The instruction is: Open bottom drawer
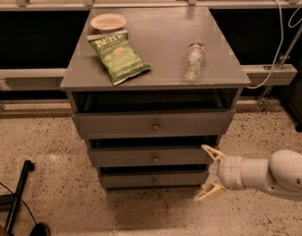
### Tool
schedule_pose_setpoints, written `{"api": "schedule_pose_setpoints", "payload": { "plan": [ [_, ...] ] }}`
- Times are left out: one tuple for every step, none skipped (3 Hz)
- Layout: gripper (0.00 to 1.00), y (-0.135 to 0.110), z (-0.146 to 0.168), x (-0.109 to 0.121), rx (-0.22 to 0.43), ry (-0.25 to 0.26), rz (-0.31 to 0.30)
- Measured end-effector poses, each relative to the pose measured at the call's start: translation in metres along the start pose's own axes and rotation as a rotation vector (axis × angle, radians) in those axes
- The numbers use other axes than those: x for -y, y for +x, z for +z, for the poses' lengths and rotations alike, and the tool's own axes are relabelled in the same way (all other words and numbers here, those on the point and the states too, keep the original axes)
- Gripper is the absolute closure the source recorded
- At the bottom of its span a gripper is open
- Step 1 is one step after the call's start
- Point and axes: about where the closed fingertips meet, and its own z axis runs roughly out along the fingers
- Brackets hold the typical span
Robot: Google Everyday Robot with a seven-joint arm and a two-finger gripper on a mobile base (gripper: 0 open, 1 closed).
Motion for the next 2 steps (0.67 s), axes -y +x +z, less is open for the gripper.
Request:
{"api": "schedule_pose_setpoints", "payload": {
  "plan": [
    [0.0, 0.056, 0.021, 0.016, -0.24, 0.008, -0.095],
    [0.0, 0.098, 0.042, 0.035, -0.315, 0.014, -0.155]
  ]
}}
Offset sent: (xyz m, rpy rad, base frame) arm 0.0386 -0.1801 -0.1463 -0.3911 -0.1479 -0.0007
